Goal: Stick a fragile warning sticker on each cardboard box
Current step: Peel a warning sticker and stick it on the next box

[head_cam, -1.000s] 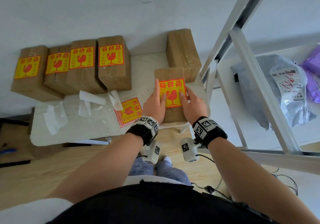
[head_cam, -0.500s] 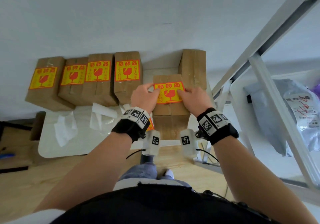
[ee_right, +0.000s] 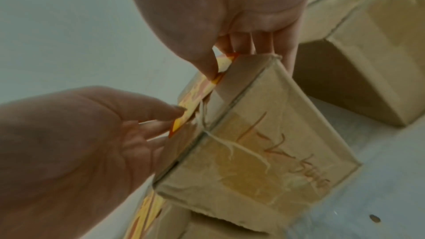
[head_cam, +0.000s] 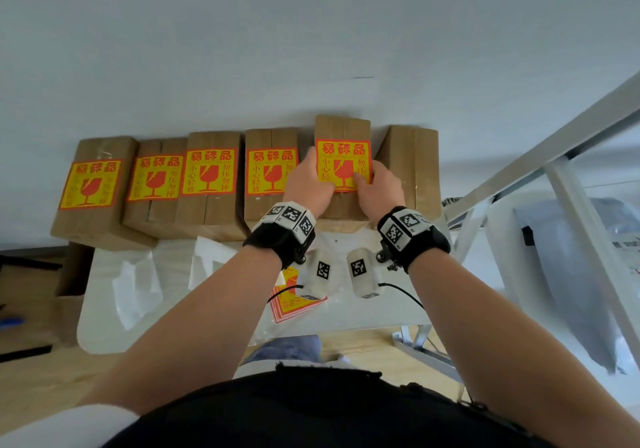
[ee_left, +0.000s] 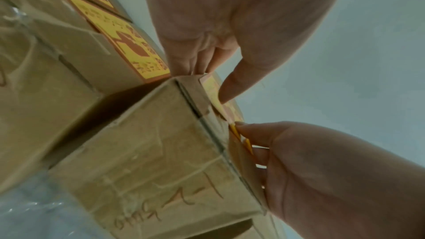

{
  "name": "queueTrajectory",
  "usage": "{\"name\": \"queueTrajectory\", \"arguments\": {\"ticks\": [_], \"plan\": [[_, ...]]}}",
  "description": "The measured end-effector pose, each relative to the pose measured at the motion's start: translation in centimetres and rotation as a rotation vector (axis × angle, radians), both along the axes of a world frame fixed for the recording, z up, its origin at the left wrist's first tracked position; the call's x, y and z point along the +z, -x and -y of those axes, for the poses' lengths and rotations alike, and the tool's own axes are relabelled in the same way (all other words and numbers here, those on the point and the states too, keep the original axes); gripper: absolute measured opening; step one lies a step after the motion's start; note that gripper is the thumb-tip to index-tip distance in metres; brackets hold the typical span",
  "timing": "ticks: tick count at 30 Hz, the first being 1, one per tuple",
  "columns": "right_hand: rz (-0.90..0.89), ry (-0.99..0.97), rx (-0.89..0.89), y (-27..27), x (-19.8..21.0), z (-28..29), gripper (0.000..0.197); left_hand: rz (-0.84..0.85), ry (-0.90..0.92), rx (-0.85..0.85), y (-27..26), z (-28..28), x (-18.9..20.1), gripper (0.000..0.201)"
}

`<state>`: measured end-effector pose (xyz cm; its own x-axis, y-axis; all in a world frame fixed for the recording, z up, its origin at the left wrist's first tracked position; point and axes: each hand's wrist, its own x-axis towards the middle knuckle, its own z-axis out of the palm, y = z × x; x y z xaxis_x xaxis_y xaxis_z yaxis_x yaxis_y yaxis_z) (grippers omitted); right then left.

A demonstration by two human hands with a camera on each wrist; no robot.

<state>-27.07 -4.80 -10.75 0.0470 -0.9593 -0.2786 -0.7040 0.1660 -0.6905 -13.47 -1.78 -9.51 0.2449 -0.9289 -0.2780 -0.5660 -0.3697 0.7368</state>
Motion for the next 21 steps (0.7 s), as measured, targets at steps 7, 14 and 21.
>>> {"name": "queueTrajectory", "arguments": {"ticks": [7,14,21], "plan": [[0.050,-0.080,-0.022,-0.9,-3.2,1.0,0.047,0.236,0.002,-0.079,-1.1,0.4,-2.5,0.075],[-0.075,0.200,0.066,-0.9,-3.7,0.5,0.054,0.384,0.183,-0.177,-1.2,0.2,-3.1,0.055],[-0.478,0.230,-0.166,3.0,-2.7,0.5,0.101,0.276,0.264,-0.188,0.6,0.2,-2.6,0.050]]}}
